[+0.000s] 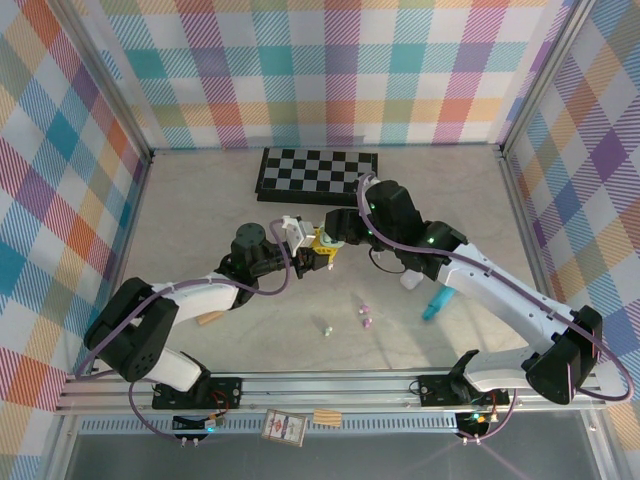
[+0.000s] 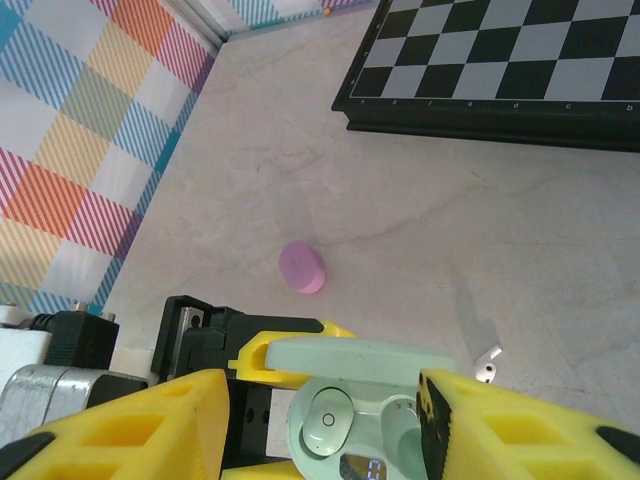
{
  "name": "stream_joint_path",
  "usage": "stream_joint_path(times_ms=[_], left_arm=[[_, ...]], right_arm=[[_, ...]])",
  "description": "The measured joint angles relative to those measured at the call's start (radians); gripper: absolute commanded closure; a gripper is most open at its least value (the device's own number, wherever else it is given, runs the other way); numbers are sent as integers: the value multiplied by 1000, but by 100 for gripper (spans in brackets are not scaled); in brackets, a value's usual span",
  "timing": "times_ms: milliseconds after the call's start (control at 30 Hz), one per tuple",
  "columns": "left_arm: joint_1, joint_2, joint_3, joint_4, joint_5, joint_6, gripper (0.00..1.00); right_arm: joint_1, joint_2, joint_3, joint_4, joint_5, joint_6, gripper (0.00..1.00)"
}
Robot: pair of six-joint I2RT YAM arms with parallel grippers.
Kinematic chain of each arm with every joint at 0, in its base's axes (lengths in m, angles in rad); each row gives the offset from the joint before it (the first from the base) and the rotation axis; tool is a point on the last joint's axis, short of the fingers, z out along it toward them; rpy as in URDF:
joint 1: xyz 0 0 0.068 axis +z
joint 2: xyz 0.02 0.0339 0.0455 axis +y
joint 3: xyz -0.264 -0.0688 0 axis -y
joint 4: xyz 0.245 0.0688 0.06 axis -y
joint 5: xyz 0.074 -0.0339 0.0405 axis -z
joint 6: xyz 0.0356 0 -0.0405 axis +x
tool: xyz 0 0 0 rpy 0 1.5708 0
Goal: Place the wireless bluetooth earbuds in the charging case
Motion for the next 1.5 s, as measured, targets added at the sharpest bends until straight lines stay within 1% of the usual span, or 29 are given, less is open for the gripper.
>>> stream_joint_path(times_ms=[167, 367, 500, 633, 800, 967, 1200, 1500], left_arm=[[0, 10, 0, 22, 7, -43, 71], [0, 10, 9, 23, 0, -59, 71], [0, 11, 12, 22, -21, -61, 71], [0, 15, 13, 21, -40, -61, 71], [0, 18, 13, 21, -51, -60, 71], [0, 18, 13, 16, -57, -45, 71], [0, 18, 13, 14, -66, -34, 71], [0, 16, 13, -8, -73, -18, 71]], right_arm=[[0, 0, 2, 0, -21, -1, 49], [0, -3, 2, -2, -8, -6, 51], [10, -12, 2, -18, 37, -12, 53], [50, -8, 4, -53, 108, -22, 58], [79, 37, 30, -83, 144, -22, 62], [80, 99, 69, -105, 148, -22, 63], [80, 161, 129, -146, 148, -22, 68], [80, 201, 157, -183, 136, -22, 67]])
